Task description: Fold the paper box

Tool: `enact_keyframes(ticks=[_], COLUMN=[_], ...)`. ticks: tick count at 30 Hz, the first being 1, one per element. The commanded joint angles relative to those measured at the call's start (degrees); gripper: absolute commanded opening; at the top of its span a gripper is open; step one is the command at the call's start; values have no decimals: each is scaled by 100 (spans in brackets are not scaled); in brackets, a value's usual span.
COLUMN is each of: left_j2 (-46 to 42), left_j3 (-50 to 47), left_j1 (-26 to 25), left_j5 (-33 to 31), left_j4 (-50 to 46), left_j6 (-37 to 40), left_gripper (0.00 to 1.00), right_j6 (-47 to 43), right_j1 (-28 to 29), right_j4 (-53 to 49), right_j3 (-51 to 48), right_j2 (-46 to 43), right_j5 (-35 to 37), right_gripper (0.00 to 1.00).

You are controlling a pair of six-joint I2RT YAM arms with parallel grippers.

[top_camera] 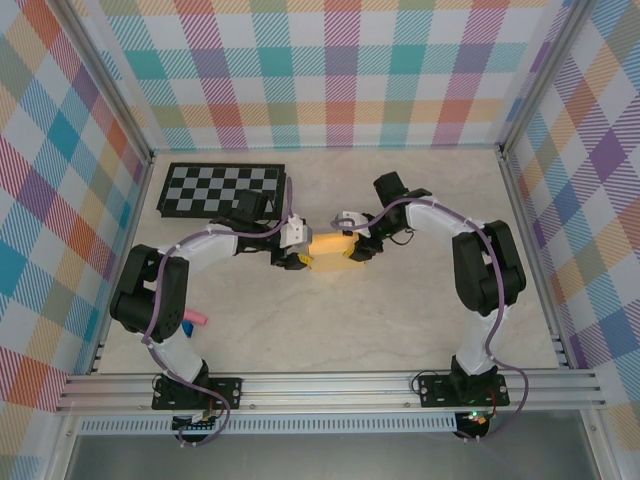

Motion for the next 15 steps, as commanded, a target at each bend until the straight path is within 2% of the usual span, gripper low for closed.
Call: enact_keyframes(ticks=[1, 5, 8, 11, 15], left_j2=[-240, -421, -539, -537, -467], left_j3=[-120, -301, -604, -684, -695], left_j1=[-73, -116, -205, -290, -320], left_j5=[38, -155, -373, -440, -524], left_j4=[10, 94, 557, 701, 753], left_j6=[177, 253, 190, 103, 26], left_gripper=[62, 55, 50, 49, 49], right_j6=[-6, 24, 65, 126, 713], right_j1=[27, 19, 17, 16, -7], right_j4=[-433, -423, -380, -370, -357], right_j3=[-41, -77, -74, -37, 131], right_j2=[292, 265, 252, 197, -23], right_j5=[-103, -123, -116, -183, -383], right_gripper=[48, 48, 49, 50, 64])
